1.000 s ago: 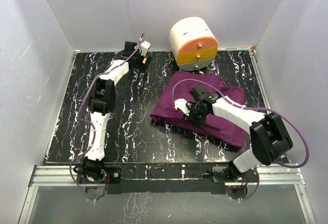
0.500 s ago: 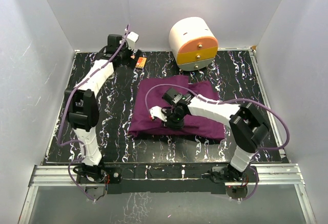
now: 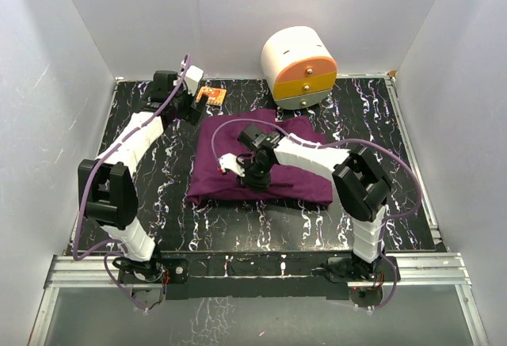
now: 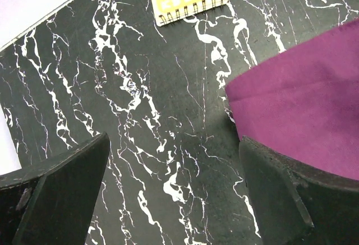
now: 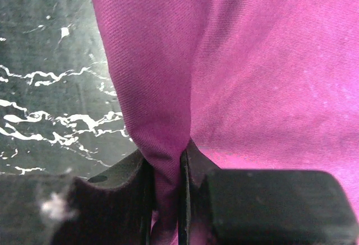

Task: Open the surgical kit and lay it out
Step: Move the surgical kit at the center of the board.

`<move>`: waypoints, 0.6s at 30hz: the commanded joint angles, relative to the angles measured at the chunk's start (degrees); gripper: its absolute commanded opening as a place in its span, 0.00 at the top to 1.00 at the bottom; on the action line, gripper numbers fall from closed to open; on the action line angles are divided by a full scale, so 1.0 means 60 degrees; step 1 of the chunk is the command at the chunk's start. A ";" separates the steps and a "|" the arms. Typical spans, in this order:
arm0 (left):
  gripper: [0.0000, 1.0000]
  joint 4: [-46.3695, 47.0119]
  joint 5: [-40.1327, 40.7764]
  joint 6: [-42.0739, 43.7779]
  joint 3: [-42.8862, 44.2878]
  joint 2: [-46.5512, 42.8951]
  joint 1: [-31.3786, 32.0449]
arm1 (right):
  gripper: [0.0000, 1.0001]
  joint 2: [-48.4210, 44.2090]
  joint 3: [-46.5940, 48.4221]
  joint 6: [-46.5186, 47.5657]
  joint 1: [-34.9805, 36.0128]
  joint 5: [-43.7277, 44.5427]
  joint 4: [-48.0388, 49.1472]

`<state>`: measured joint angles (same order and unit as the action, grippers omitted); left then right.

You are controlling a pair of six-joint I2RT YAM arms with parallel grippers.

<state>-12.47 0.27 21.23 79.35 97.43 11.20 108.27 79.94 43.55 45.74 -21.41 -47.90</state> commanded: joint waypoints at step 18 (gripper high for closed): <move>0.02 0.0240 -0.0158 0.0152 -0.0570 -0.1253 -0.0153 | 0.29 -0.0362 0.2602 -0.0288 -0.0894 -0.0482 0.0324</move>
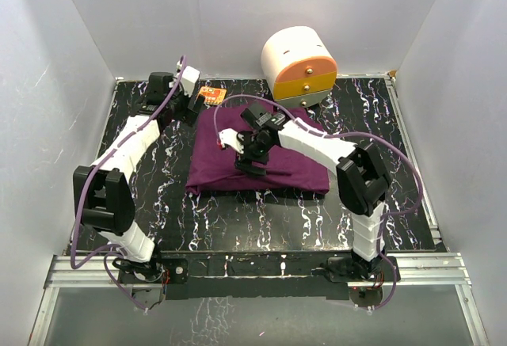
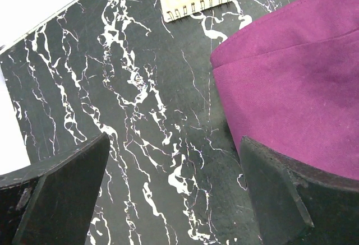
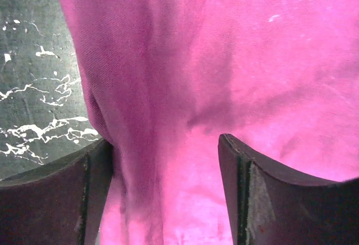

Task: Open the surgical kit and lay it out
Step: Move the surgical kit at the center of the board.

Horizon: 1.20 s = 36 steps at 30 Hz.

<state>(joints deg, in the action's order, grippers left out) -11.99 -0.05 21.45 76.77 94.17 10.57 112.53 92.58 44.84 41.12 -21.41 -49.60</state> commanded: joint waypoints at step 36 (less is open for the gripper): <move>0.01 0.0483 -0.1007 0.0446 -0.1200 -0.1476 -0.0047 | 0.46 0.0330 0.0890 -0.6433 -0.3417 0.5541 0.7414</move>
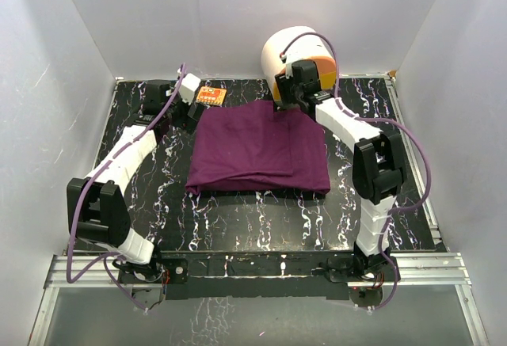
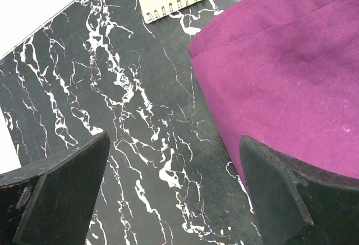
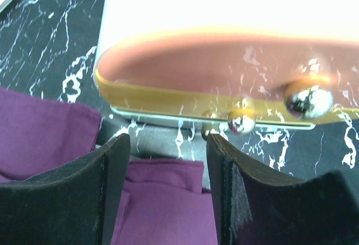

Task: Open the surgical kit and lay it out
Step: Move the surgical kit at the center of the board, then open the surgical kit at the center of the board.

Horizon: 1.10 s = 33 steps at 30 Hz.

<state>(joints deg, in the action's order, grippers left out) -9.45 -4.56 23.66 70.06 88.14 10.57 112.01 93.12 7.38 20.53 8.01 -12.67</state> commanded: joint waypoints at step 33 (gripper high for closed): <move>0.02 -0.0248 -0.2042 0.0466 -0.0525 -0.0486 -0.0049 | 0.39 0.1683 0.2456 -0.0609 -0.0170 -0.0563 0.0849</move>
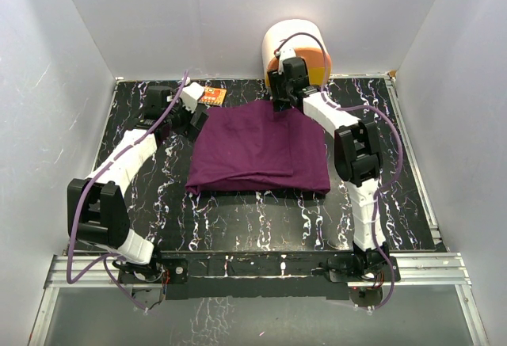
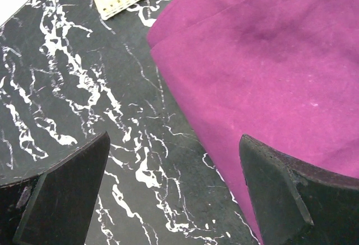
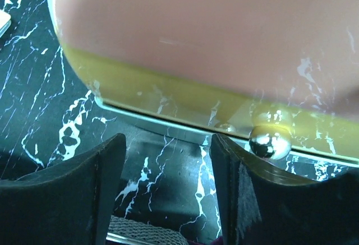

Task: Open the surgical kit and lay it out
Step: Open the surgical kit at the center of the board.

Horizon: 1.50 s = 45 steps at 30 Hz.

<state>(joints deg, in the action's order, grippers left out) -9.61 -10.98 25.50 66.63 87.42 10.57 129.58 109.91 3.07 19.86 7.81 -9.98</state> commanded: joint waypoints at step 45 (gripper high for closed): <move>0.42 -0.3289 -0.2764 -0.0270 0.5352 0.5084 0.6130 | 0.29 -0.8441 -0.8926 0.0966 -0.3567 -0.3750 -0.1445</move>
<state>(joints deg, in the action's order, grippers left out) -27.22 -26.76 23.99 96.27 117.86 47.07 81.34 56.58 8.47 -0.95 -13.76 -21.98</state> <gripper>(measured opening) 0.597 0.707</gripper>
